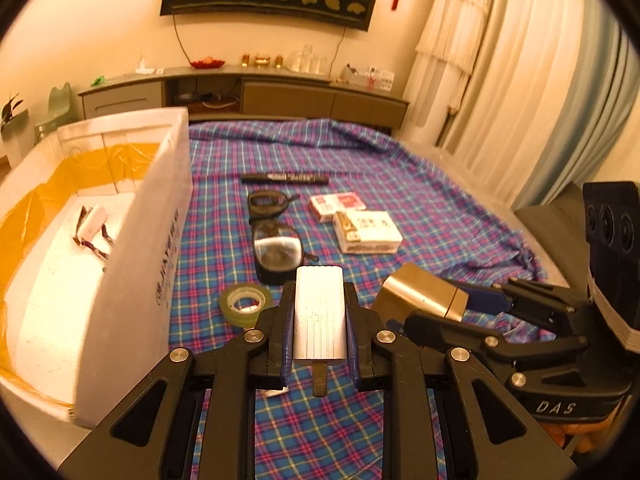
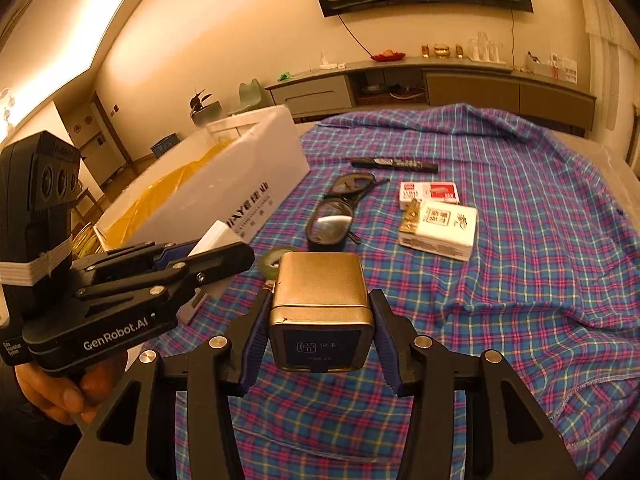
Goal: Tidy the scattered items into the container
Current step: 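Carry the gold tin with the right tool while the left tool carries the white plug to the box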
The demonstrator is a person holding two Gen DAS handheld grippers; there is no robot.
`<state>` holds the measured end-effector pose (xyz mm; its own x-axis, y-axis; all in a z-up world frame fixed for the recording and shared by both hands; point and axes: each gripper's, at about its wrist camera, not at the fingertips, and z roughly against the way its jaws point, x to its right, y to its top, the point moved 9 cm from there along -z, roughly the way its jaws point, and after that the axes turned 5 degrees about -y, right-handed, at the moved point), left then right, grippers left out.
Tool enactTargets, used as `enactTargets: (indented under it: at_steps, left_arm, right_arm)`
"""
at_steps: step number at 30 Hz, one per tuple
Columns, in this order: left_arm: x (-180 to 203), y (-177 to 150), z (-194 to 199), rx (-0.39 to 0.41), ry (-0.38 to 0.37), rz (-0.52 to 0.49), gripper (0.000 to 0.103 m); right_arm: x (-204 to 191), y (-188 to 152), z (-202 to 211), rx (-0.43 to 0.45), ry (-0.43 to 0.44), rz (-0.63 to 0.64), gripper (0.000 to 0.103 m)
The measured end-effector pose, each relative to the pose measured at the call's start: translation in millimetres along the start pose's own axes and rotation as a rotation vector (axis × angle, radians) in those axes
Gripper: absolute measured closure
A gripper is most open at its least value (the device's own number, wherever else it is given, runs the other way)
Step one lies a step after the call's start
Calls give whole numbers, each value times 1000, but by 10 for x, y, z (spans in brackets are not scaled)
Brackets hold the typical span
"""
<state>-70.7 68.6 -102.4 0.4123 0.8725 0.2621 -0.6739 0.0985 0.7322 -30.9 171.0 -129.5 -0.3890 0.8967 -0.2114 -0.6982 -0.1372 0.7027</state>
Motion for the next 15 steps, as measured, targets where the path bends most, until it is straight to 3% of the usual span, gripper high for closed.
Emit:
enactTargets:
  at_steps: [15]
  left_arm:
    - [6,248,577,127,-53,14,81]
  right_arm:
    - [-526,167,439,62,-14,90,54]
